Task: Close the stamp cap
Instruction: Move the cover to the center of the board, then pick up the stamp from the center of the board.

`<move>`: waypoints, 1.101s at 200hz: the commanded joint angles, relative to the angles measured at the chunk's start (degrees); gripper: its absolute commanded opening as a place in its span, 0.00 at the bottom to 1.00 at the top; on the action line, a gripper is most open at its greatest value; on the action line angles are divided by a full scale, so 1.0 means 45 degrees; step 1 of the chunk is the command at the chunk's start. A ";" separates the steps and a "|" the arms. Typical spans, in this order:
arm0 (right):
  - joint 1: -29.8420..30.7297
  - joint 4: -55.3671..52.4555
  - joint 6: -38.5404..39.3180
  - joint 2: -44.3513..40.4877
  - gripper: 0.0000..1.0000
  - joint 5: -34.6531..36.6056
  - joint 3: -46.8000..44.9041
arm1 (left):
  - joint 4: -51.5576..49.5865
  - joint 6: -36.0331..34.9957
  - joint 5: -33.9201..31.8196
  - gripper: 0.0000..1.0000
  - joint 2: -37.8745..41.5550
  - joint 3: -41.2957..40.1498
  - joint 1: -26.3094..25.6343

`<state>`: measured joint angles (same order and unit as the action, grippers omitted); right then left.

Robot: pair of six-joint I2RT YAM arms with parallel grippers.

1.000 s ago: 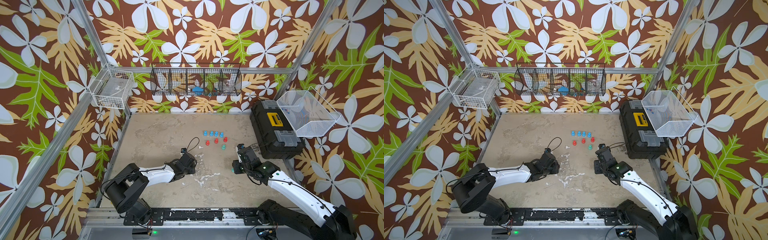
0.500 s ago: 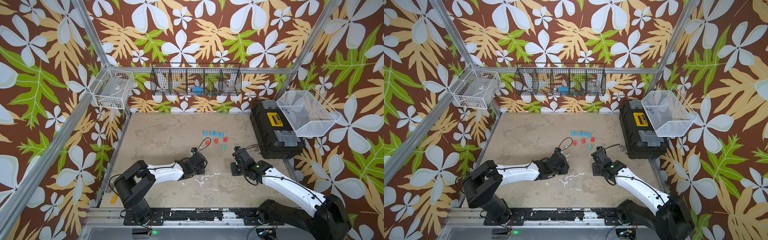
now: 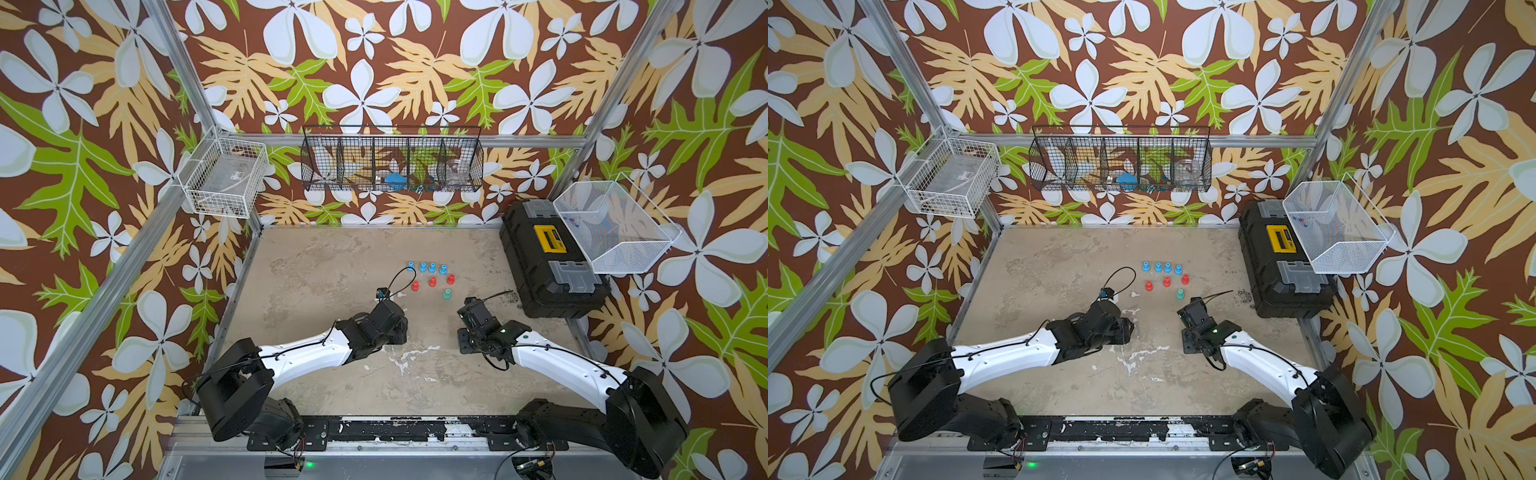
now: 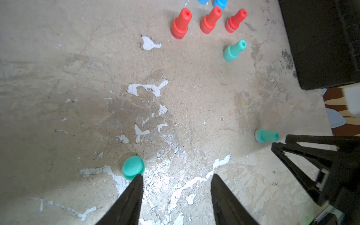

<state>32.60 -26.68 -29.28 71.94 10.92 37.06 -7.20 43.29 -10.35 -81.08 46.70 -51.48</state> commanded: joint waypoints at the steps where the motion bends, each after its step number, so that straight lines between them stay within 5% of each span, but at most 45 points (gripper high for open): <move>1: -0.0092 0.0416 0.0099 0.0267 0.43 0.0197 -0.0052 | -0.0752 -0.0300 -0.0535 0.58 0.0731 -0.0092 -0.0002; 66: -0.0638 0.0964 0.0402 0.0748 0.39 -0.0160 -0.0011 | -0.1927 -0.0323 -0.1391 0.59 0.3346 -0.0843 0.0130; 182: -0.0621 0.1264 0.0354 0.1383 0.11 -0.0822 -0.0011 | -0.2890 -0.0693 -0.1243 0.60 0.5519 -0.1680 0.1357; 220: 0.0923 0.0869 0.0188 0.1475 0.09 -0.0927 0.1713 | -0.3060 -0.0793 -0.1177 0.60 0.6025 -0.1973 0.1684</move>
<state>32.45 -22.63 -27.90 77.82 7.38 40.18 -19.79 40.56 -16.01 -54.68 38.37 -44.47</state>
